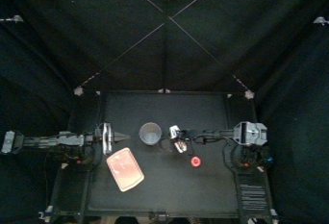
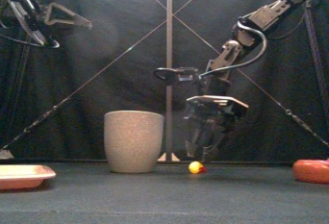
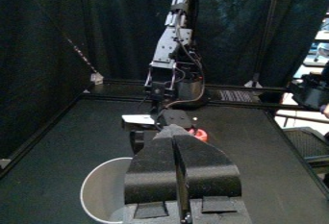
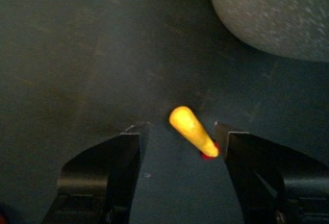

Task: Pick the shrimp then place it on the pink plate
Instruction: Pick the shrimp

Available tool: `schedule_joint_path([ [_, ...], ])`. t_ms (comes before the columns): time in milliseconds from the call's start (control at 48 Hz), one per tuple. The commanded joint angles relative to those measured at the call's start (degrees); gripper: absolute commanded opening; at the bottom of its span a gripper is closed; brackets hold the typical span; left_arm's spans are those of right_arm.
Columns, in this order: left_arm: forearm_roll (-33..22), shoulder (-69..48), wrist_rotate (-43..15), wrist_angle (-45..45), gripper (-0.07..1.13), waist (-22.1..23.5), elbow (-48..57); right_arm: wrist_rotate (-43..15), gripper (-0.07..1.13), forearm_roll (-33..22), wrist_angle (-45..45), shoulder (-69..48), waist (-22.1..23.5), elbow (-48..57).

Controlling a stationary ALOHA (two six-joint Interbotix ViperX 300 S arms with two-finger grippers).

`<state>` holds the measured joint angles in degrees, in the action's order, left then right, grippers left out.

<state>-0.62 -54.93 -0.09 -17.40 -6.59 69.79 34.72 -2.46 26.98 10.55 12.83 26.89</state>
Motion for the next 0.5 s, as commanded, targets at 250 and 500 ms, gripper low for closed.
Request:
schedule_joint_path([
  [250,0.1,0.4,-0.1,-1.1,0.10,-0.1,-0.9,0.1,0.81,0.5,-0.6,1.9,2.0,-2.1],
  [500,0.2,0.4,-0.2,-1.5,0.10,-0.1,-0.7,-0.1,0.56,2.6,-0.5,2.2,2.0,-2.1],
])
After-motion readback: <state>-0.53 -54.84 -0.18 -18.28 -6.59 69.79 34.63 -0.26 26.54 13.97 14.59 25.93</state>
